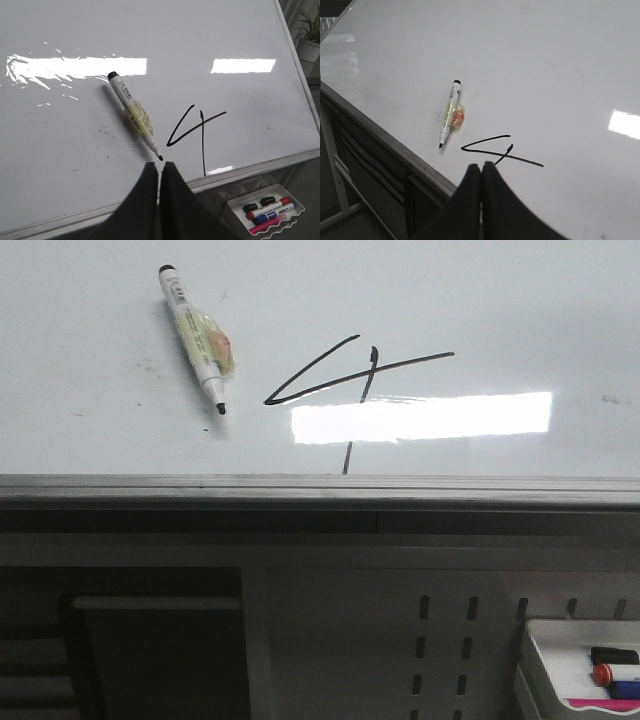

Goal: Write number 4 on whiteboard

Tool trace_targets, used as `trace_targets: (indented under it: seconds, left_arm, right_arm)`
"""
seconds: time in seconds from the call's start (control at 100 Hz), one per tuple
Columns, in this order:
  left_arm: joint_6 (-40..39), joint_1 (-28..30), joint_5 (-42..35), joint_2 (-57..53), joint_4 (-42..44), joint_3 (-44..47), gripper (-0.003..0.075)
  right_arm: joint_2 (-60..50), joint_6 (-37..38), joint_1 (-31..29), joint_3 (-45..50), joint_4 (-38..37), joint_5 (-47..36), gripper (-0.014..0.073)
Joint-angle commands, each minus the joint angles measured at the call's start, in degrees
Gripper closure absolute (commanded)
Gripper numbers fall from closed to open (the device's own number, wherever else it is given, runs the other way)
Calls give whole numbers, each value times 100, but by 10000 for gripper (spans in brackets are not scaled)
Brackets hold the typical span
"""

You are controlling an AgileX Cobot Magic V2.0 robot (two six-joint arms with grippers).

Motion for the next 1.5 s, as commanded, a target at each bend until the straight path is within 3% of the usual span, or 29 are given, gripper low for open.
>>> trace_targets:
  seconds: [0.0,0.19,0.34,0.4,0.47,0.66,0.75,0.83,1.01,1.21,1.49]
  left_arm:
    - [4,-49,54,-3,100,-160,741]
    - [9,-12,-313,-39,577,-160,741]
    - [-10,102,-346,-66,2264,-160,741]
    - [-423,293,-254,-104,3067,-150,741]
    - [-1699,681,-179,-203,4324,-54,741]
    - [-6550,2309,378,-727,8769,680,741]
    - [-8095,3006,815,-1122,10027,1135,741]
    - [-8679,3465,1029,-1465,10464,1468,741]
    - [-8717,4154,1430,-2182,10478,2050,741]
    - [-8717,4404,3525,-2637,10379,2125,741]
    - [-8717,4428,3473,-2638,10379,2125,741]
  right_arm:
    - [30,5,-44,-142,-354,-132,638]
    - [30,5,-44,-142,-354,-132,638]
    - [30,5,-44,-142,-354,-132,638]
    - [30,5,-44,-142,-354,-132,638]
    - [30,5,-44,-142,-354,-132,638]
    - [30,5,-44,-142,-354,-132,638]
    - [30,5,-44,-142,-354,-132,638]
    - [30,5,-44,-142,-354,-132,638]
    - [30,5,-44,-142,-354,-132,638]
    - [30,5,-44,-142,-354,-132,638]
    - [30,5,-44,-142,-354,-132,638]
